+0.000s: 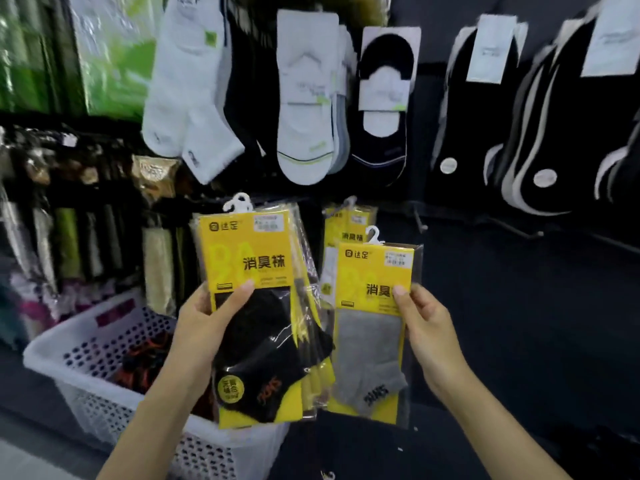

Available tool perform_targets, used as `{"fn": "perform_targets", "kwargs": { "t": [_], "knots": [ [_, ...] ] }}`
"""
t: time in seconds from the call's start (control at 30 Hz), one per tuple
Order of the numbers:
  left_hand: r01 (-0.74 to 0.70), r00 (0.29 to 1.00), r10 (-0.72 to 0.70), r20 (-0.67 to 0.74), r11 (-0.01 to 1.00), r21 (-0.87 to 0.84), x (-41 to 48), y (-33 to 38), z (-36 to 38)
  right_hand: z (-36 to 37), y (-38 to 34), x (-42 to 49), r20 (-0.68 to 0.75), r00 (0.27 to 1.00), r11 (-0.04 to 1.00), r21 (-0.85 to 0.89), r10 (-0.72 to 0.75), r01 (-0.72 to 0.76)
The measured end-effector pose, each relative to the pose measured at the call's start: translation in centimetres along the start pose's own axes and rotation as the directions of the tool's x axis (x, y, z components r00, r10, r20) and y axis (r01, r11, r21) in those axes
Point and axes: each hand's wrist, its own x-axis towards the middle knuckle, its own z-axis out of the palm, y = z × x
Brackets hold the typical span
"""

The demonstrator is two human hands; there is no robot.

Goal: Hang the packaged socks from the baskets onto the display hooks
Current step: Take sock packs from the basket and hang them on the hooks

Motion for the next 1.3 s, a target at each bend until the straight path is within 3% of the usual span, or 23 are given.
{"fn": "perform_targets", "kwargs": {
  "t": [0.13,0.3,0.47,0.6,0.8,0.97,1.07,1.3],
  "knots": [
    [-0.092,0.995,0.092,-0.024,0.996,-0.013,1.2,1.1,-2.2,1.6,-0.5,1.2,0.028,0.999,0.999,-0.027,-0.033,0.034],
    [-0.058,0.998,0.057,-0.032,0.998,-0.018,1.6,0.3,-3.1,0.6,-1.7,1.2,-0.065,0.992,0.992,0.06,-0.105,0.109],
    [0.036,0.999,-0.038,-0.031,0.999,-0.041,0.4,-2.2,0.5,3.4,-0.9,-0.4,0.135,0.991,0.99,0.139,0.017,-0.036],
    [0.076,0.997,-0.076,-0.016,0.997,-0.034,-0.8,-3.1,3.4,5.6,0.9,-1.9,0.099,0.992,0.985,0.152,0.072,-0.087],
    [-0.026,0.998,0.028,-0.051,0.999,0.036,-1.2,-3.1,3.4,4.5,0.5,-2.6,0.143,0.988,0.985,0.151,0.061,-0.083],
    [-0.171,0.985,0.168,0.032,0.979,0.115,-1.3,-2.8,3.3,2.8,-3.6,-0.4,0.154,0.983,0.995,0.014,-0.104,0.103],
    [-0.223,0.974,0.215,0.069,0.963,0.148,-1.5,-2.7,3.6,2.5,-5.9,0.4,0.244,0.953,0.971,-0.112,-0.179,0.211],
    [-0.243,0.969,0.233,0.084,0.961,0.135,-1.5,-2.3,3.6,2.0,-7.0,0.8,0.309,0.936,0.918,-0.296,-0.169,0.264]
  ]
}}
